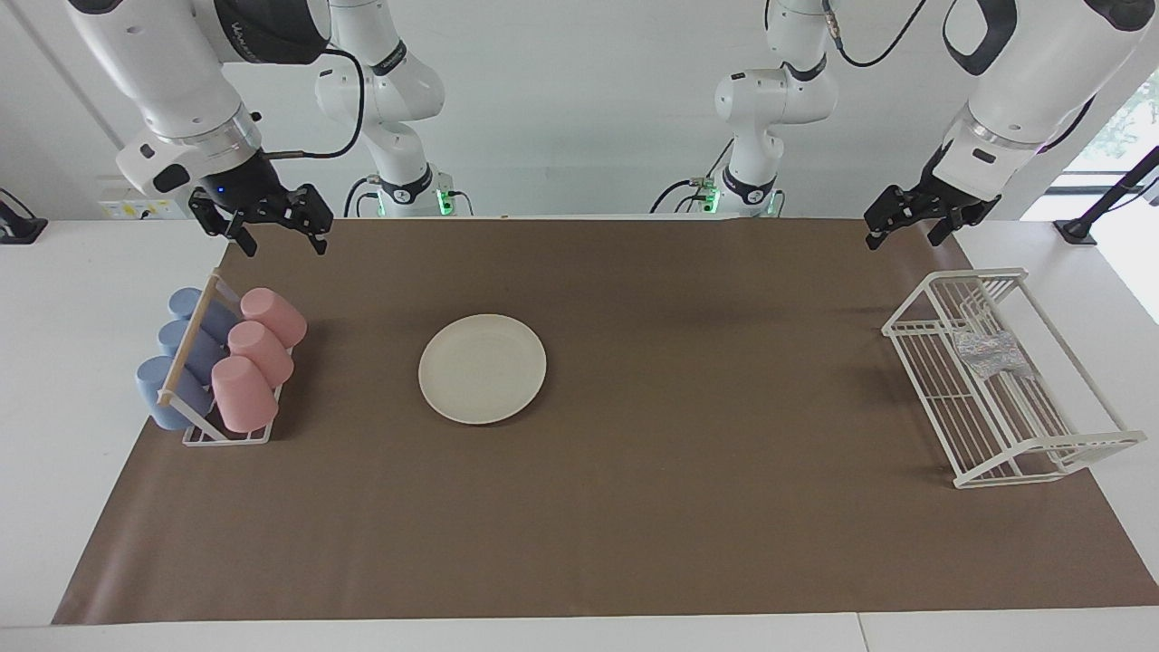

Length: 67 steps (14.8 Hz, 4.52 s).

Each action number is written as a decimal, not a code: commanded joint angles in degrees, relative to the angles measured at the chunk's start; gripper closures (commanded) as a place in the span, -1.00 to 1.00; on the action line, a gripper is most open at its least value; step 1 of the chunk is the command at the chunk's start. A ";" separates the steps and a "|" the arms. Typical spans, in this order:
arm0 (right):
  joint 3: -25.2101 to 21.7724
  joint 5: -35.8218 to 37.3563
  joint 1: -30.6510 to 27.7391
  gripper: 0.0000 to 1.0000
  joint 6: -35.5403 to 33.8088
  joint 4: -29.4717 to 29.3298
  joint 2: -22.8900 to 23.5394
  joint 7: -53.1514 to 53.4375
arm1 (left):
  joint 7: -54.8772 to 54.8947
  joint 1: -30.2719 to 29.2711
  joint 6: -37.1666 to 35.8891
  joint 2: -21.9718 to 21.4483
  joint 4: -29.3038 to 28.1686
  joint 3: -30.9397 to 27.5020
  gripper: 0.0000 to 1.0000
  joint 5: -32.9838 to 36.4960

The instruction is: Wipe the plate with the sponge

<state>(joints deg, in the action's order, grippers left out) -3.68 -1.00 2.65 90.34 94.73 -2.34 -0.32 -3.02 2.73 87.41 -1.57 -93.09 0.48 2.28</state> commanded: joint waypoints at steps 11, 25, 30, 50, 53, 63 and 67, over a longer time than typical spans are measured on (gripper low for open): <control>0.86 0.91 4.02 -1.00 -3.32 -2.09 -0.03 18.40 | -17.02 6.07 16.38 10.34 -12.73 0.58 -1.00 47.25; 2.45 -0.23 10.10 -1.00 -6.76 -0.96 -1.09 55.86 | -25.90 5.27 16.21 18.09 -11.85 0.49 0.32 61.35; 3.49 -0.32 10.19 -1.00 -5.70 -0.60 -1.44 61.57 | -26.34 5.36 16.21 18.09 -10.80 0.67 1.00 60.83; 7.46 -6.47 15.72 -1.00 -3.15 0.89 -2.67 93.40 | -16.76 -6.33 -2.61 1.87 -1.59 -0.12 1.00 -42.39; 7.54 -7.27 16.33 -1.00 -3.06 1.07 -2.93 93.75 | -7.13 -6.69 5.82 -9.12 -23.04 -0.21 1.00 -58.05; 7.81 -17.63 23.37 -1.00 13.90 10.64 -5.92 115.08 | 19.43 3.67 12.59 -16.80 -47.69 0.14 1.00 -85.41; 8.07 -20.54 27.67 -1.00 14.51 13.62 -7.67 118.89 | 27.27 10.53 18.76 -16.89 -51.66 0.14 1.00 -94.11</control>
<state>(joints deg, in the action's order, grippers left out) 4.09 -19.92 28.84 102.84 104.08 -6.86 116.66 21.35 10.24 103.12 -16.08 -141.85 1.35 -88.14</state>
